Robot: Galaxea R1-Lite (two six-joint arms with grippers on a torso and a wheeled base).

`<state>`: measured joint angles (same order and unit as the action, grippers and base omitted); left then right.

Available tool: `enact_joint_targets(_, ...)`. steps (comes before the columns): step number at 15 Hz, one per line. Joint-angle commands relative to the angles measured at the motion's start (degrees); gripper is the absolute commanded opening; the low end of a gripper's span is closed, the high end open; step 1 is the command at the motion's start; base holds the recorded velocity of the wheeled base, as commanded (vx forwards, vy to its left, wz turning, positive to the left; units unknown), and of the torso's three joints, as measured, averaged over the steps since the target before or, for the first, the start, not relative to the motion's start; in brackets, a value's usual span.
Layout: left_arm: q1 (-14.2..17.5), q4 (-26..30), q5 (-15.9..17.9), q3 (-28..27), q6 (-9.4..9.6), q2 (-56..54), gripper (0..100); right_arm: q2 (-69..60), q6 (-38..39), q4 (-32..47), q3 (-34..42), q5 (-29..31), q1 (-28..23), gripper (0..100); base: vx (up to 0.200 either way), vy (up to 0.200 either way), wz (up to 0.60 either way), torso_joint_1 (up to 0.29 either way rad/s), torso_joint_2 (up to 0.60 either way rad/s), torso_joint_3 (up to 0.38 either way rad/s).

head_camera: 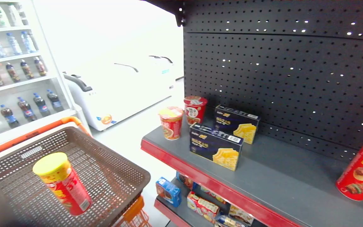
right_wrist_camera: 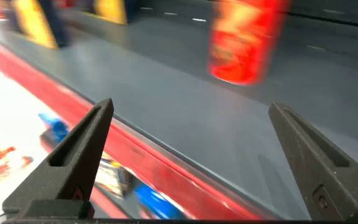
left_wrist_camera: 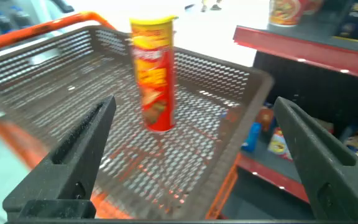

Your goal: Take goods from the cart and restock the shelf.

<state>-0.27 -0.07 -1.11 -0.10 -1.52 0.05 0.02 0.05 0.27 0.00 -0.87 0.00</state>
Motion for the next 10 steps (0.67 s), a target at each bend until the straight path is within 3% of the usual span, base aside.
enact_joint_targets(1,0.0,-0.01,0.05,0.1,0.12,0.04,100,-0.02,-0.05,0.0,0.0,-0.1,0.0,100,0.0,0.0,0.0,0.0,0.0,0.0)
enact_joint_targets(8,-2.1,0.34,0.14,-0.17,0.29,4.79,100,-0.02,-0.05,0.0,0.0,-0.1,-0.09,100,0.0,0.0,0.0,0.0,0.0,0.0)
enact_joint_targets(9,-1.93,0.25,0.32,-0.17,1.26,5.14,100,-0.02,-0.05,0.0,0.0,-0.1,-0.09,100,0.0,0.0,0.0,0.0,0.0,0.0)
enact_joint_targets(10,-0.96,0.34,-0.38,-0.17,5.83,7.07,100,-0.02,-0.05,0.0,0.0,-0.1,-0.09,100,0.0,0.0,0.0,0.0,0.0,0.0)
